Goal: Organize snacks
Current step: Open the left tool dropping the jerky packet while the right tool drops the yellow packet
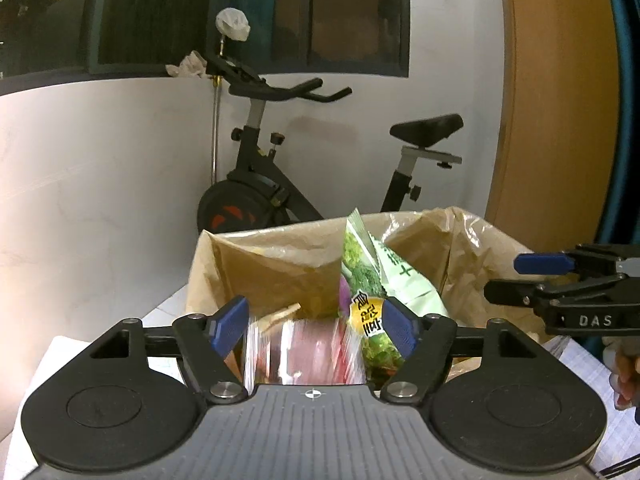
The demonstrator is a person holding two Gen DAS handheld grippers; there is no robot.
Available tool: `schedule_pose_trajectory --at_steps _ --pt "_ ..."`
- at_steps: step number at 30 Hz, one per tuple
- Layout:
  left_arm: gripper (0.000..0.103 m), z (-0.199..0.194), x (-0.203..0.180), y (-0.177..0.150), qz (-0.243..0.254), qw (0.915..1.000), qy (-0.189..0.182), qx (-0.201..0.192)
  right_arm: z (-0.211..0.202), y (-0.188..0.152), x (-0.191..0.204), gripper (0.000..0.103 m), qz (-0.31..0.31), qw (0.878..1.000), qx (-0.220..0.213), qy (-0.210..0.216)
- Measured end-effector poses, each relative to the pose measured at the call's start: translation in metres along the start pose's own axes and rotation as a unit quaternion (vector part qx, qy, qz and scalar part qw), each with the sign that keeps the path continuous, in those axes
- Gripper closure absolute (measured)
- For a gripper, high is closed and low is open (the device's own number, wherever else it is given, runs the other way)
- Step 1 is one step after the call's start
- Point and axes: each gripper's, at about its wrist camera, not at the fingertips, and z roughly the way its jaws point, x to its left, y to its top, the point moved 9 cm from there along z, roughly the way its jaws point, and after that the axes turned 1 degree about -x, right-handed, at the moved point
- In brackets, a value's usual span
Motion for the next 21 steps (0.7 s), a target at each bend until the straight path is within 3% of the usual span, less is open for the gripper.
schedule_pose_trajectory --at_steps 7,10,14,18,21 --pt "0.022 -0.031 0.004 0.008 -0.004 0.9996 0.008 -0.025 -0.023 0.007 0.007 0.019 0.017 0.999 -0.025 0.011" --pt "0.02 -0.043 0.005 0.008 -0.009 0.9994 0.01 -0.031 -0.034 0.01 0.004 0.011 0.036 0.999 -0.032 -0.003" --pt "0.019 -0.059 0.009 0.004 -0.017 0.9991 0.022 -0.033 -0.049 0.012 0.004 0.007 0.05 0.998 -0.037 -0.001" --pt "0.019 -0.074 0.009 -0.002 -0.027 0.9986 0.023 -0.04 -0.064 0.014 0.006 0.005 0.038 0.998 -0.05 -0.027" --pt "0.019 -0.083 0.007 -0.007 -0.033 0.9981 0.021 -0.048 -0.077 0.014 0.01 0.0 0.048 0.996 -0.069 -0.005"
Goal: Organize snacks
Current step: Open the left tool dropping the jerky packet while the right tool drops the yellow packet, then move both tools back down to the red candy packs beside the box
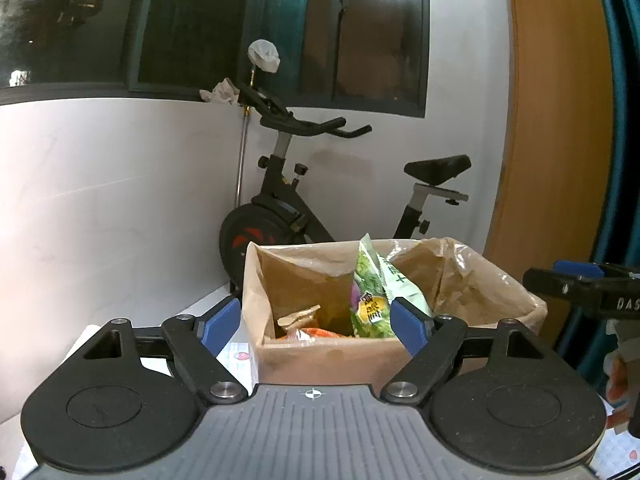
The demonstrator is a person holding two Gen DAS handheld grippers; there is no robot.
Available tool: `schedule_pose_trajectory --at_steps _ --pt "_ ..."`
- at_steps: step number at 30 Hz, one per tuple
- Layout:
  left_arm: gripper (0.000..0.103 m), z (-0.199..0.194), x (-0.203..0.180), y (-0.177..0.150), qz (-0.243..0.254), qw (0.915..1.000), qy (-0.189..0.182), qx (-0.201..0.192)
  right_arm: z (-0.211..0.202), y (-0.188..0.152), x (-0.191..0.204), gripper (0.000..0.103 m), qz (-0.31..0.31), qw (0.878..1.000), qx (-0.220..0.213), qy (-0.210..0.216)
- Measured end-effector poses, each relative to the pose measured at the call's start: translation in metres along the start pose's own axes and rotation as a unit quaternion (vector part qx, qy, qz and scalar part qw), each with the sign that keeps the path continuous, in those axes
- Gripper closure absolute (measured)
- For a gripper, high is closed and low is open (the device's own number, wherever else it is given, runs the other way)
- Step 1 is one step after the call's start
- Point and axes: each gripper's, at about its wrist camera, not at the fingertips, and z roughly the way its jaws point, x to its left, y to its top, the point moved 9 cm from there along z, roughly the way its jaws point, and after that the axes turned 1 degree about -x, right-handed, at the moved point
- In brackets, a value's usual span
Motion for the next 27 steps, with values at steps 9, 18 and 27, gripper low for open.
schedule_pose_trajectory --at_steps 9,18,27 --pt "0.019 -0.017 -0.004 -0.019 -0.013 0.9999 0.002 -0.001 -0.03 -0.007 0.004 0.0 0.046 0.996 -0.027 0.072" --pt "0.019 -0.022 -0.01 -0.057 -0.024 0.9995 0.003 0.022 -0.038 -0.038 0.003 0.0 0.039 0.998 -0.005 0.053" --pt "0.019 -0.02 -0.006 -0.111 -0.039 0.9958 0.014 0.082 -0.048 -0.095 0.008 0.0 0.009 0.999 0.033 0.038"
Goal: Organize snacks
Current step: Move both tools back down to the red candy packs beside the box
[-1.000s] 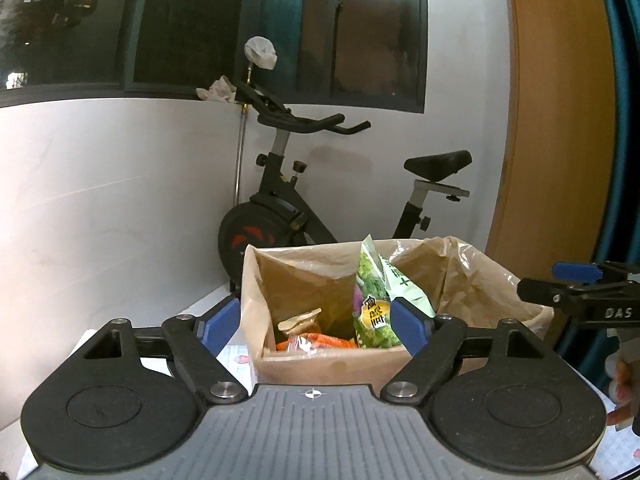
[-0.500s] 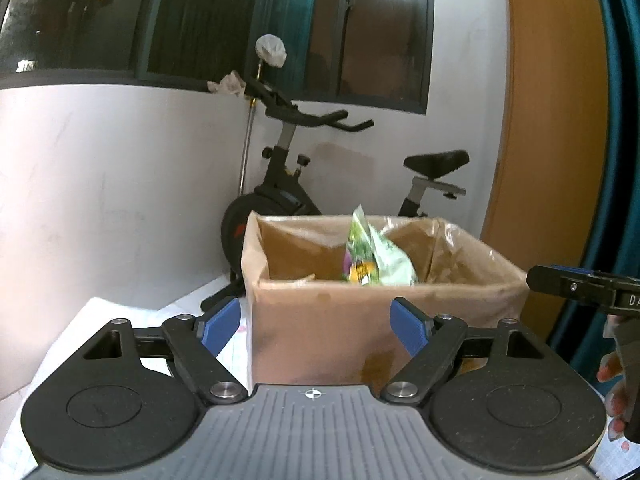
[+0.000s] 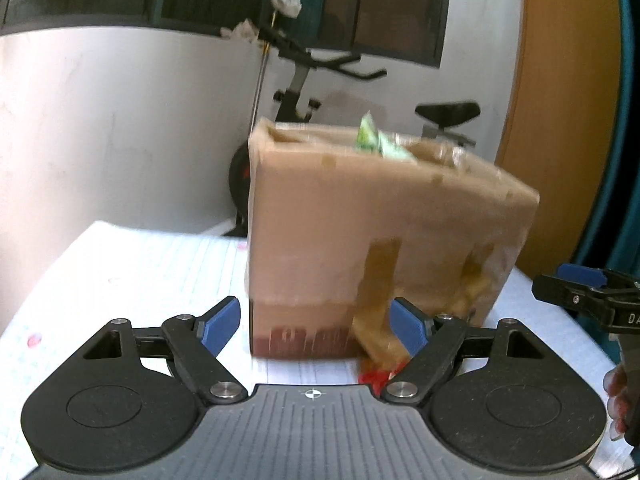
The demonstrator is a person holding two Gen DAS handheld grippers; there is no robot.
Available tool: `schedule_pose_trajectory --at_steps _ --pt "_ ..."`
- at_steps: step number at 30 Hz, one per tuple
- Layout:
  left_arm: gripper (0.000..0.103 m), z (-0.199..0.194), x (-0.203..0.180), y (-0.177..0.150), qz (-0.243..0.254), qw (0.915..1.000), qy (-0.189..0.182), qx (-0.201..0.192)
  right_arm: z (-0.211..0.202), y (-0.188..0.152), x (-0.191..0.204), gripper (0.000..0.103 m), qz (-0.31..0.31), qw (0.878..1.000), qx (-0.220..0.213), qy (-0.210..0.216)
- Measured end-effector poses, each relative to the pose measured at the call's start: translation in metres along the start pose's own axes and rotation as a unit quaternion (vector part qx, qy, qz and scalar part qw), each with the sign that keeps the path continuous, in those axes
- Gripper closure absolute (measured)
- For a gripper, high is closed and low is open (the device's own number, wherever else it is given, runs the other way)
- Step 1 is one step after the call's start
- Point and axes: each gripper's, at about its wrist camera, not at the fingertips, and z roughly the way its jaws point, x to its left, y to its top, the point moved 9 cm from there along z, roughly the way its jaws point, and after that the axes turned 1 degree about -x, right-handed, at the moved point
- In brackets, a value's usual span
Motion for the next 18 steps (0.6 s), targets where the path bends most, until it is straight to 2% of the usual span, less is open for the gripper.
schedule_pose_trajectory --at_steps 5,11,15,18 --pt "0.019 0.009 -0.001 -0.021 0.008 0.9996 -0.001 0.028 0.004 -0.034 -0.005 0.0 -0.011 0.999 0.032 -0.006" --pt "0.019 0.025 -0.011 -0.044 0.014 0.9979 -0.018 0.061 0.017 -0.067 -0.011 0.006 0.001 0.997 0.079 0.007" --pt "0.021 0.037 -0.017 -0.058 0.012 0.9957 -0.035 0.085 0.029 -0.088 -0.009 0.015 -0.005 0.994 0.109 0.02" --pt "0.024 0.047 -0.025 -0.063 0.011 0.9942 -0.049 0.096 0.04 -0.102 -0.009 0.019 -0.013 0.992 0.126 0.013"
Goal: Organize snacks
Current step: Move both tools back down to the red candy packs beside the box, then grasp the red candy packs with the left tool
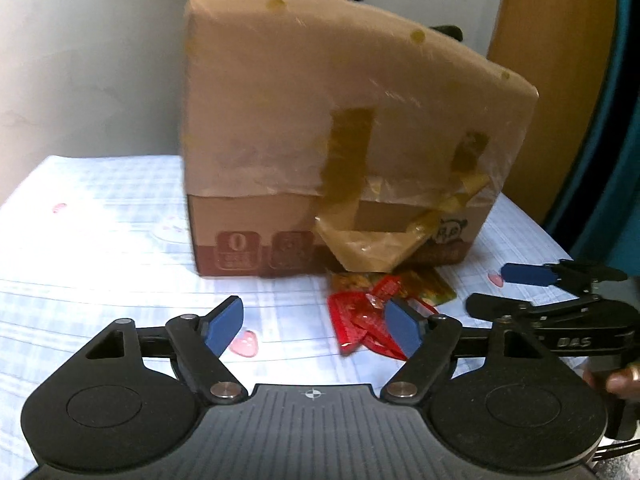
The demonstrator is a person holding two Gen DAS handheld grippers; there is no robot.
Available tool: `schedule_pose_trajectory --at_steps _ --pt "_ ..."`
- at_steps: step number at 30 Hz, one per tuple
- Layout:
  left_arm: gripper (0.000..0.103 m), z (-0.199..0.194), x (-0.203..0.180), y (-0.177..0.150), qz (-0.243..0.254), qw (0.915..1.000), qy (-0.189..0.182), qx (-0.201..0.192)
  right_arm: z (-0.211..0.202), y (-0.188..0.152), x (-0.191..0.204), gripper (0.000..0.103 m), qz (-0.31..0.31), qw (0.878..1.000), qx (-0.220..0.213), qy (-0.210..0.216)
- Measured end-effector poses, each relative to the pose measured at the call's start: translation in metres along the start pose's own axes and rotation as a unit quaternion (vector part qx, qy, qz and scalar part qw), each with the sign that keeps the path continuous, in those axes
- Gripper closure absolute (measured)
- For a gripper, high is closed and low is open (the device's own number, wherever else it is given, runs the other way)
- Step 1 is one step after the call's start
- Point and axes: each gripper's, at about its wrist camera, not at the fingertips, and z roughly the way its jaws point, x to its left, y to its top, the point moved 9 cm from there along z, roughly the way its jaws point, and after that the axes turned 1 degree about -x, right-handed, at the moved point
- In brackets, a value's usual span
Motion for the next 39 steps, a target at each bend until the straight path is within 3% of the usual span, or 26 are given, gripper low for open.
schedule_pose_trajectory --at_steps 3,6,11,14,16,24,29,33,39 --pt "0.024 0.015 -0.012 0.0 0.014 0.9998 -0.01 0.008 0.011 -0.007 -0.006 0.022 0.001 1.0 0.014 -0.014" --pt "0.036 0.027 -0.027 -0.003 0.026 0.9988 -0.038 0.016 0.018 -0.012 -0.011 0.023 -0.001 0.999 0.02 -0.025" --pt "0.037 0.045 -0.05 -0.004 0.057 0.9965 -0.058 0.022 0.025 -0.018 -0.019 0.026 0.0 0.999 0.027 -0.043" --pt "0.047 0.056 -0.06 -0.004 0.075 0.9948 -0.066 0.024 0.027 -0.023 -0.027 0.027 0.007 0.998 0.029 -0.058" --pt "0.054 0.064 -0.064 -0.005 0.085 0.994 -0.063 0.028 0.028 -0.028 -0.032 0.029 0.023 0.997 0.033 -0.061" --pt "0.055 0.084 -0.068 -0.01 0.106 0.9919 -0.055 0.044 0.026 -0.028 -0.042 0.03 0.054 0.996 0.029 -0.061" --pt "0.055 0.084 -0.072 -0.016 0.125 0.9904 -0.047 0.035 0.024 -0.027 -0.04 0.03 0.055 0.997 0.026 -0.056" --pt "0.065 0.078 -0.067 -0.02 0.125 0.9909 -0.039 0.031 0.023 -0.028 -0.039 0.03 0.054 0.997 0.024 -0.051" --pt "0.066 0.063 -0.059 -0.03 0.126 0.9912 -0.025 0.03 0.025 -0.029 -0.033 0.03 0.047 0.998 0.024 -0.047"
